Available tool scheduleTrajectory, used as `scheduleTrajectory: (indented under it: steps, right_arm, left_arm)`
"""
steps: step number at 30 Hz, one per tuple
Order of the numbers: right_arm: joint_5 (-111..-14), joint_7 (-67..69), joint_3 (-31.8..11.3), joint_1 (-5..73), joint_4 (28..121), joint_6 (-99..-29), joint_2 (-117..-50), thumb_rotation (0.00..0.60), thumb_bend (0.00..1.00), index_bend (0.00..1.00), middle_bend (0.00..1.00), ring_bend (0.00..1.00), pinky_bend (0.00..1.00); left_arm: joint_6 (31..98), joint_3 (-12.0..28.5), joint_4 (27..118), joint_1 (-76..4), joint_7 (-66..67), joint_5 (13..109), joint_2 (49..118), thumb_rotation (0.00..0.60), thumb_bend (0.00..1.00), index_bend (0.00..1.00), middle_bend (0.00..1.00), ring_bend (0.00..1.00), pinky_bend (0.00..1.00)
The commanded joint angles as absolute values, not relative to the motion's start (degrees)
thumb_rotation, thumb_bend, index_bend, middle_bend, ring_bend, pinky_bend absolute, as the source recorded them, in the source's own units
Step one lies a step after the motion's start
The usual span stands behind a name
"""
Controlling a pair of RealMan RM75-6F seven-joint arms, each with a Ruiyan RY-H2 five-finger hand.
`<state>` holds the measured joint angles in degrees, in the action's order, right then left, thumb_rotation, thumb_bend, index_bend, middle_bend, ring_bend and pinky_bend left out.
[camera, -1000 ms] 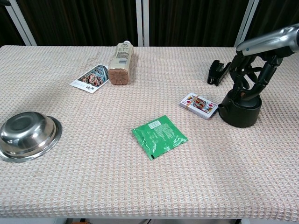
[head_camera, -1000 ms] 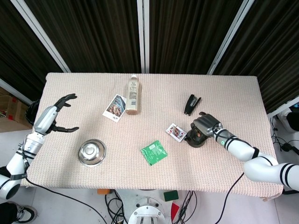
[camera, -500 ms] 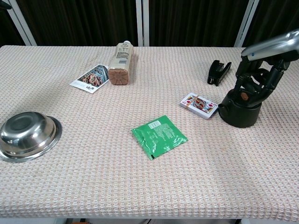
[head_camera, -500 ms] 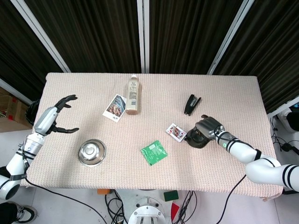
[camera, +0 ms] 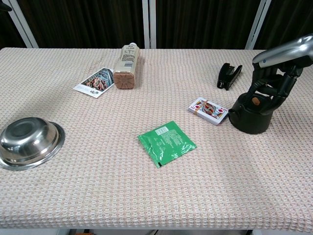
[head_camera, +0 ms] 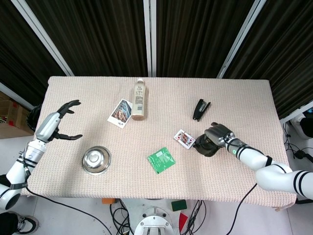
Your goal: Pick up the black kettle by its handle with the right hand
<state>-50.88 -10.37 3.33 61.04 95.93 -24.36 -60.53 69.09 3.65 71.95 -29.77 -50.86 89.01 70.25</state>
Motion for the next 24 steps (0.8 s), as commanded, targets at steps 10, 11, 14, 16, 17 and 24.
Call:
scheduleTrajectory:
  steps: [10, 11, 14, 16, 17, 24]
  right_arm:
    - [-52.16, -8.49, 2.45, 60.06, 96.30, -27.90, -60.96, 0.453, 0.09, 0.99, 0.89, 0.85, 0.17]
    - [-52.55, -8.52, 2.30, 59.62, 96.26, -28.96, -61.24, 0.452, 0.08, 1.00, 0.91, 0.86, 0.17]
    - [-53.99, -8.39, 1.67, 57.94, 96.23, -32.52, -62.15, 0.451, 0.06, 1.00, 0.96, 0.90, 0.21]
    - [-55.17, -8.28, 1.19, 56.79, 96.26, -34.79, -62.59, 0.450, 0.06, 1.00, 0.98, 0.92, 0.23]
    - [-55.95, -8.19, 0.83, 56.07, 96.33, -36.29, -62.81, 0.450, 0.06, 1.00, 0.99, 0.93, 0.24]
    - [-62.35, -8.49, -0.75, 51.52, 96.01, -45.72, -64.30, 0.451, 0.03, 1.00, 1.00, 1.00, 0.35]
  left_arm:
    - [69.10, 3.47, 71.16, -29.68, -51.51, 88.95, 70.59, 0.600, 0.05, 0.08, 0.12, 0.08, 0.25]
    - [69.09, 3.45, 71.11, -29.68, -51.52, 88.97, 70.63, 0.600, 0.05, 0.08, 0.12, 0.08, 0.25]
    - [68.98, 3.35, 70.95, -29.68, -51.51, 88.97, 70.74, 0.600, 0.05, 0.08, 0.12, 0.08, 0.25]
    - [68.97, 3.32, 70.88, -29.66, -51.48, 88.94, 70.77, 0.600, 0.05, 0.08, 0.12, 0.08, 0.25]
    - [69.00, 3.33, 70.86, -29.64, -51.45, 88.91, 70.75, 0.600, 0.05, 0.08, 0.12, 0.08, 0.25]
    - [69.04, 3.46, 71.04, -29.63, -51.05, 88.73, 70.67, 0.600, 0.05, 0.08, 0.12, 0.08, 0.25]
